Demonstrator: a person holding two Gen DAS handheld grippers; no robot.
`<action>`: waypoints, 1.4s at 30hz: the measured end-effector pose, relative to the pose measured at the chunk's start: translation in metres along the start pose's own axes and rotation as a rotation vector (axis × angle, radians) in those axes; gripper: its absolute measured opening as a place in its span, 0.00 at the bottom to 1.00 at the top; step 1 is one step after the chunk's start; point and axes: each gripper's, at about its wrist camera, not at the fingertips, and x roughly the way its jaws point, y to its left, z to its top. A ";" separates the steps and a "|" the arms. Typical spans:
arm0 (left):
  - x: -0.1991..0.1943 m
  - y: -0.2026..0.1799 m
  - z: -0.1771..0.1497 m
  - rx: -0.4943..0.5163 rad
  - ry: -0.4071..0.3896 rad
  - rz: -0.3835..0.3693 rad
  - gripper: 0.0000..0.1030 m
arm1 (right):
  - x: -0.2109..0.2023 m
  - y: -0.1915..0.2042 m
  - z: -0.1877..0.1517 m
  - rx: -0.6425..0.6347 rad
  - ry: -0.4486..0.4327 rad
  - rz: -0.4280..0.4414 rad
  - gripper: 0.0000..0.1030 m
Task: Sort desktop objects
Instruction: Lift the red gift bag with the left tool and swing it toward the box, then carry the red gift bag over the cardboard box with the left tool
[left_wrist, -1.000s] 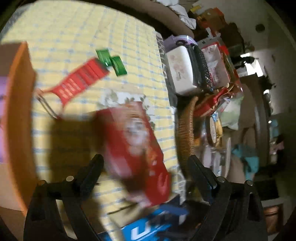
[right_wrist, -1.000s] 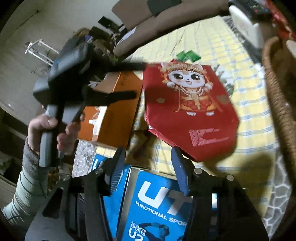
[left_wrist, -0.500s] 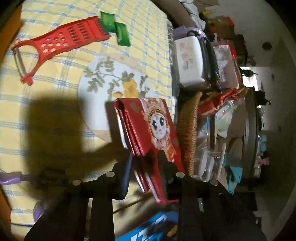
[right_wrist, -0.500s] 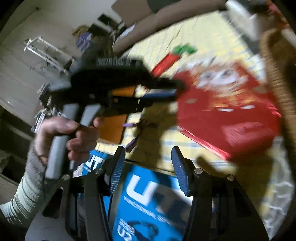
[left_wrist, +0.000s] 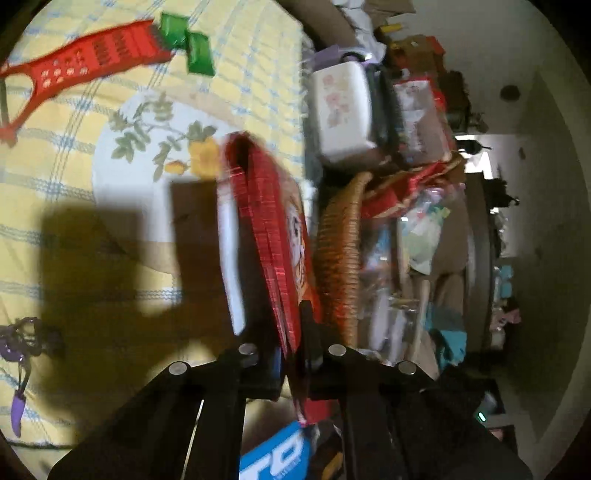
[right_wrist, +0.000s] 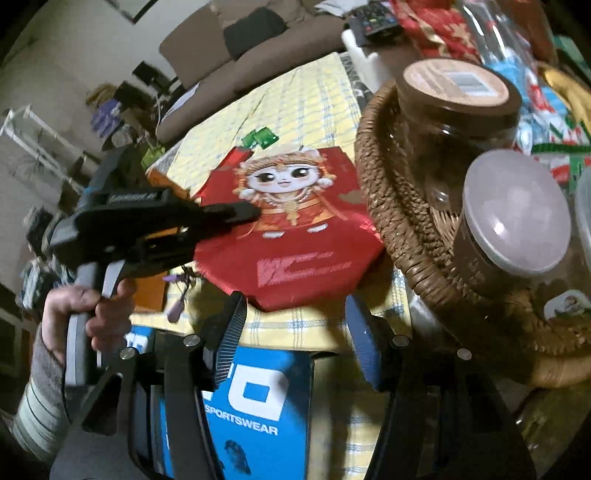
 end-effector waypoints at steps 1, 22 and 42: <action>-0.008 -0.002 -0.001 0.001 -0.002 -0.035 0.06 | -0.001 -0.009 -0.001 0.069 -0.012 0.071 0.61; -0.294 0.000 -0.036 0.166 -0.176 0.019 0.12 | 0.026 0.162 0.034 -0.122 -0.013 0.425 0.19; -0.379 0.172 0.042 0.060 -0.188 0.441 0.12 | 0.260 0.331 0.003 -0.313 0.328 0.249 0.20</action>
